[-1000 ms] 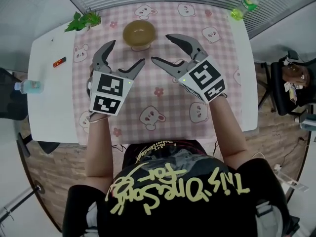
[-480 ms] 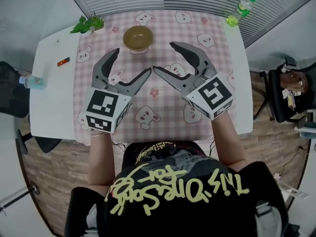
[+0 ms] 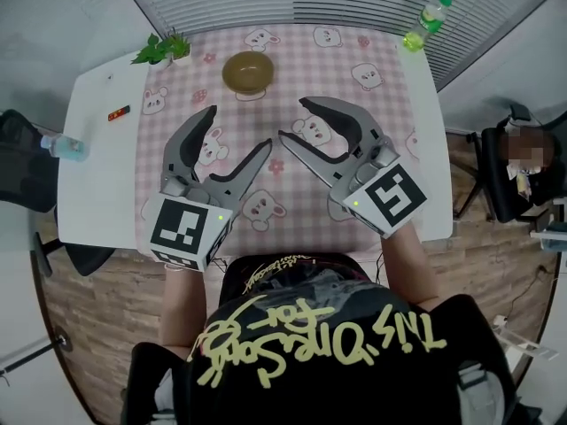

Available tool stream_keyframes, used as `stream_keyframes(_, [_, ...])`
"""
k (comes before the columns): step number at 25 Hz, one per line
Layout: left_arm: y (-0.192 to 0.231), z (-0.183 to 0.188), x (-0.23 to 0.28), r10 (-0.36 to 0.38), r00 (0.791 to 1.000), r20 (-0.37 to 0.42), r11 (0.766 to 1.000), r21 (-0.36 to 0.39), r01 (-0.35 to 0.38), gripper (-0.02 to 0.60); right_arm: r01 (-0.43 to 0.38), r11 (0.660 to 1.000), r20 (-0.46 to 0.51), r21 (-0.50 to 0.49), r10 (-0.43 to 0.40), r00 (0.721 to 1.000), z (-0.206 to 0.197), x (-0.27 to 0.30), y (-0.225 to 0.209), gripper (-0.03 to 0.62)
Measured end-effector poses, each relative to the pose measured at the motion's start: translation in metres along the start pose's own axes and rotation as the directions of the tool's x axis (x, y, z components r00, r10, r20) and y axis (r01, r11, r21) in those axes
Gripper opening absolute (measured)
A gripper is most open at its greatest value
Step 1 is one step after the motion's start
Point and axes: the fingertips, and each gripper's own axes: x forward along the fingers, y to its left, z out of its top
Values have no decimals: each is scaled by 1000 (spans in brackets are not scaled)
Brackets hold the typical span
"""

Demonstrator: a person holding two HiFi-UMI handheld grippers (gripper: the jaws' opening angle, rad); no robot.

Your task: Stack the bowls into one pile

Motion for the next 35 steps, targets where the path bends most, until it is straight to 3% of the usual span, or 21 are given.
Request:
stream_keyframes(6, [-11,5,-5,-4,1000,23,1000,-13,4,285,-4,1000,22,4,3,1000,5,-4,5,158])
stream_keyframes(13, [-13,14,-11,0,998,66,1000,-28,2,170,-2,1000,69,4,2,998,15,-8,7,50])
stream_keyframes(19, [-19,18,-11,-18,996,88,999,-31,21,79,-3,999,75,50,-1,997,18,-7,10,21])
stream_keyframes(24, [-22,17,-12,-25,995,99,999,-38,29,15,17,1000,90,25,-19,996,17,-9,7,3])
stream_keyframes(35, [-22,14,-13,-24,995,92,999,-42,28,-3,30,999,76,23,-32,997,17,-13,10,3])
